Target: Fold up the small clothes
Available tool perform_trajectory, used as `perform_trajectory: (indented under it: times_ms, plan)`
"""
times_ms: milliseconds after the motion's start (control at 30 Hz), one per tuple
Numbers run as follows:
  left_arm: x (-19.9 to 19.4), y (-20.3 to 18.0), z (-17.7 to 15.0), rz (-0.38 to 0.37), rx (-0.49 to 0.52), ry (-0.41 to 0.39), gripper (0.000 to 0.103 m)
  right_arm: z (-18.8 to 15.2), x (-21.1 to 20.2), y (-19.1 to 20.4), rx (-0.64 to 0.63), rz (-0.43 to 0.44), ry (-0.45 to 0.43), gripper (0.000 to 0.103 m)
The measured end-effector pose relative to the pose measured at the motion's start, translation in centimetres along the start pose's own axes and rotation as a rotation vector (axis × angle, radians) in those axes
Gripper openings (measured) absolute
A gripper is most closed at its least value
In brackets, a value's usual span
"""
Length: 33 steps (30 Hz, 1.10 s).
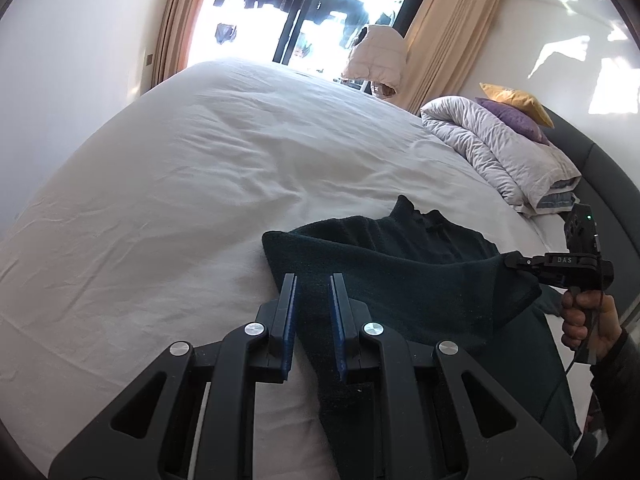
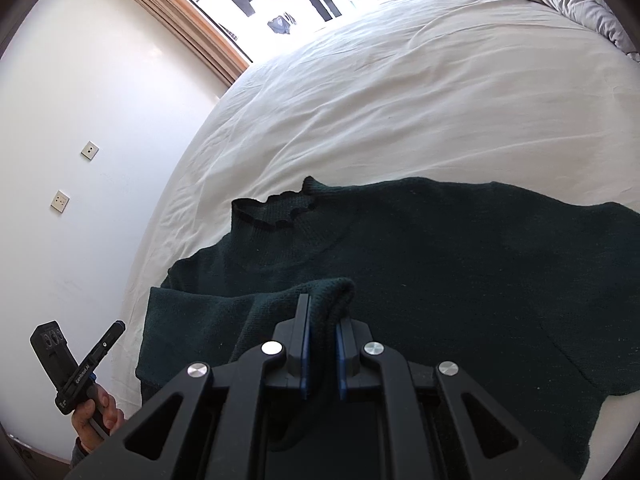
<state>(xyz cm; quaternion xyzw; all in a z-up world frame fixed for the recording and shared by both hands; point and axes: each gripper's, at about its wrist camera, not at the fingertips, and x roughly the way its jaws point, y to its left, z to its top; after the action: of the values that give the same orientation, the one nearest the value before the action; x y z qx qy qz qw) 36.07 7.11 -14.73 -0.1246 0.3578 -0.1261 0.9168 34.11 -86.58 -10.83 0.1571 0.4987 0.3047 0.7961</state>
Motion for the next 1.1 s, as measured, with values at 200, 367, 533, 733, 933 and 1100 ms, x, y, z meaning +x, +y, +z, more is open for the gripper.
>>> perform_trajectory:
  times_ms: [200, 367, 533, 733, 933, 1100]
  plan:
    - [0.4, -0.5, 0.2, 0.030, 0.044, 0.001, 0.015, -0.2, -0.1, -0.7, 0.012, -0.024, 0.004, 0.011]
    - [1.6, -1.7, 0.8, 0.048, 0.094, 0.008, 0.015, -0.5, -0.2, -0.7, 0.001, -0.036, 0.013, 0.011]
    - [2.6, -1.1, 1.3, 0.079, 0.073, 0.017, 0.015, -1.6, -0.7, -1.6, 0.022, -0.037, 0.019, 0.011]
    - [3.0, -1.0, 1.2, 0.073, 0.077, 0.026, 0.015, -2.7, -0.6, -2.6, 0.042, -0.051, 0.040, 0.011]
    - [2.5, -1.7, 1.3, 0.044, 0.095, 0.019, 0.015, -1.7, -0.3, -2.5, 0.047, -0.054, 0.029, 0.011]
    - [3.8, -2.7, 0.6, 0.043, 0.144, 0.063, 0.015, -1.5, 0.1, -2.3, 0.050, -0.072, 0.056, 0.011]
